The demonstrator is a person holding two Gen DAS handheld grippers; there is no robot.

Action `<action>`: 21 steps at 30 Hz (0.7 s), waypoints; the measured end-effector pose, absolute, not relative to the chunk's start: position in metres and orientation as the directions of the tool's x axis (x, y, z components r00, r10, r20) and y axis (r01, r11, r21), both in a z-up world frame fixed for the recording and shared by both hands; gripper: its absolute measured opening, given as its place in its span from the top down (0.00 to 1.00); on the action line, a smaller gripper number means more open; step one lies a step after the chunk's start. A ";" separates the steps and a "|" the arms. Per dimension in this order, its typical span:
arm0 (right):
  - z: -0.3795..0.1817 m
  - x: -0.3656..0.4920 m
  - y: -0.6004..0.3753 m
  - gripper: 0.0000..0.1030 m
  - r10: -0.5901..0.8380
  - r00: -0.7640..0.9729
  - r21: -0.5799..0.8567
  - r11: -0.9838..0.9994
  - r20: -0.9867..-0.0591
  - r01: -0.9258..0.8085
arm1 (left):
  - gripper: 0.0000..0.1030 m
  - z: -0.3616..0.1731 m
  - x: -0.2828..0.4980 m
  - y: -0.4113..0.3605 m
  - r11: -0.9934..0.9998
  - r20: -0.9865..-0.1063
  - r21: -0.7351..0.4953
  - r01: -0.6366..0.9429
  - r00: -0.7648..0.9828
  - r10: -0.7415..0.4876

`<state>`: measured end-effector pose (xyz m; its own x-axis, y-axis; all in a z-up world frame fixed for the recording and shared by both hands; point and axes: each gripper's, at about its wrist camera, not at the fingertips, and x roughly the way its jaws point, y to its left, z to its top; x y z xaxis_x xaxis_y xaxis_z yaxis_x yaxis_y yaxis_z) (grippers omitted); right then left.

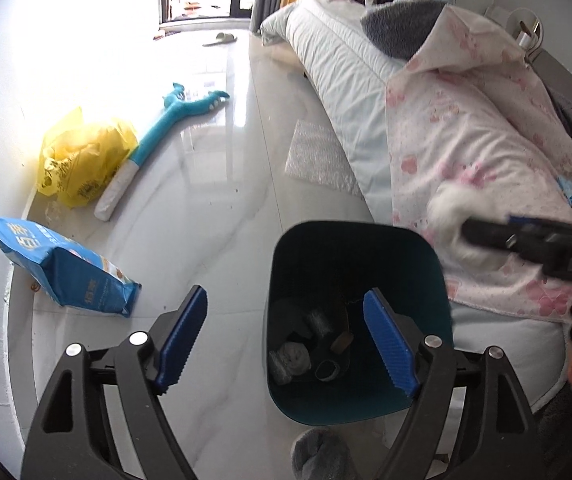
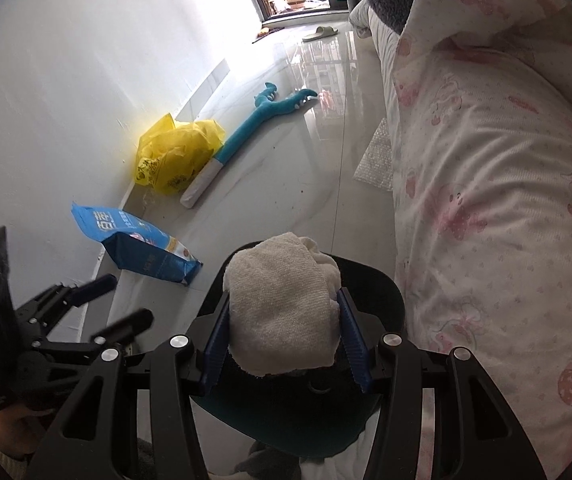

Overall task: Collect trash
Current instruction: 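Open the right tool over the teal bin to drop the white cloth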

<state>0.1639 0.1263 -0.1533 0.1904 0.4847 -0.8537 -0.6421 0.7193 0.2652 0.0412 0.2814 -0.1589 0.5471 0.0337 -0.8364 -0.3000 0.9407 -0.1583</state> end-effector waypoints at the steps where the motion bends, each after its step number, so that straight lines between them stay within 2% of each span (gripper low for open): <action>1: -0.159 0.163 0.129 0.49 0.471 0.182 0.258 0.721 -0.863 -0.644 | 0.20 -0.153 0.039 0.283 0.940 -0.826 -0.159 -0.302 0.563 0.041; 11: -0.212 0.153 0.145 0.49 0.330 0.096 0.187 0.724 -0.939 -0.665 | 0.19 -0.102 0.023 0.285 0.944 -0.713 -0.164 -0.286 0.696 0.087; 18: -0.227 0.146 0.150 0.49 0.259 0.052 0.152 0.704 -0.964 -0.694 | 0.20 -0.073 0.019 0.278 0.953 -0.637 -0.137 -0.271 0.761 0.125; 21: -0.232 0.142 0.151 0.44 0.241 0.037 0.147 0.698 -0.970 -0.701 | 0.20 -0.063 0.017 0.274 0.956 -0.613 -0.131 -0.262 0.779 0.130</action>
